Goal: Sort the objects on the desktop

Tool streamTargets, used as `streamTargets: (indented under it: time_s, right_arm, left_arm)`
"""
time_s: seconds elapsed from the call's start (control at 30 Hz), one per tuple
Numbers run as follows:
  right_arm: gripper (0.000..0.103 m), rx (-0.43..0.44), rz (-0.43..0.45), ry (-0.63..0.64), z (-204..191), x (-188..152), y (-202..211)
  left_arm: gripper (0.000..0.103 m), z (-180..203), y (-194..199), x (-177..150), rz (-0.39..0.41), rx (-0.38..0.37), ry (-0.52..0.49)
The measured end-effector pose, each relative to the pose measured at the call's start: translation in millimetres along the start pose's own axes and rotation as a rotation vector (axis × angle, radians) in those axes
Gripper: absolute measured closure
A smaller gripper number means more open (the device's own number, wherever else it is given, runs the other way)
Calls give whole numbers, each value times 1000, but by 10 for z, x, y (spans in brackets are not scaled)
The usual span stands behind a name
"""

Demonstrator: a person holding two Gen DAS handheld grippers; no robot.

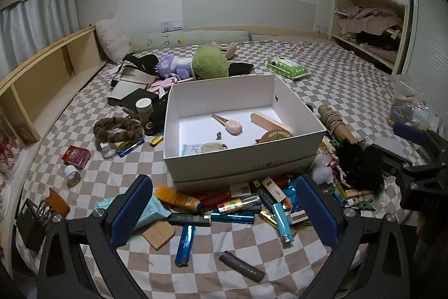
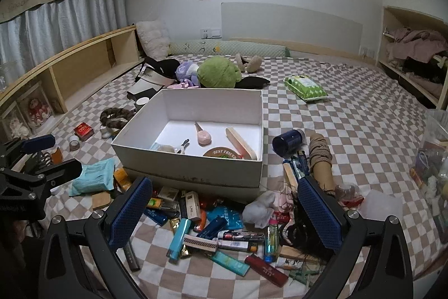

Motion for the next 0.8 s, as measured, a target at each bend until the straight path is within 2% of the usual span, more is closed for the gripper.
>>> streamTargets:
  time_s: [0.27,0.8]
  right_arm:
    - [0,4,-15,-11,-41,-70,-39]
    - [0,8,-24,1,-99,-124,-49]
  left_arm:
    - [0,-82,13,-85,-5,25,-2]
    - [0,-107,19,-141,-15,29,-20]
Point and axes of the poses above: each gripper's, at about its wrist camera, not at the fingertips, and y roughly against the way its jaws point, z to its right, x to its top, the point moved 5 cm from there along -y, roughly the way its jaws point, and after that the axes turned 5 degrees about x, right-handed, at the moved point
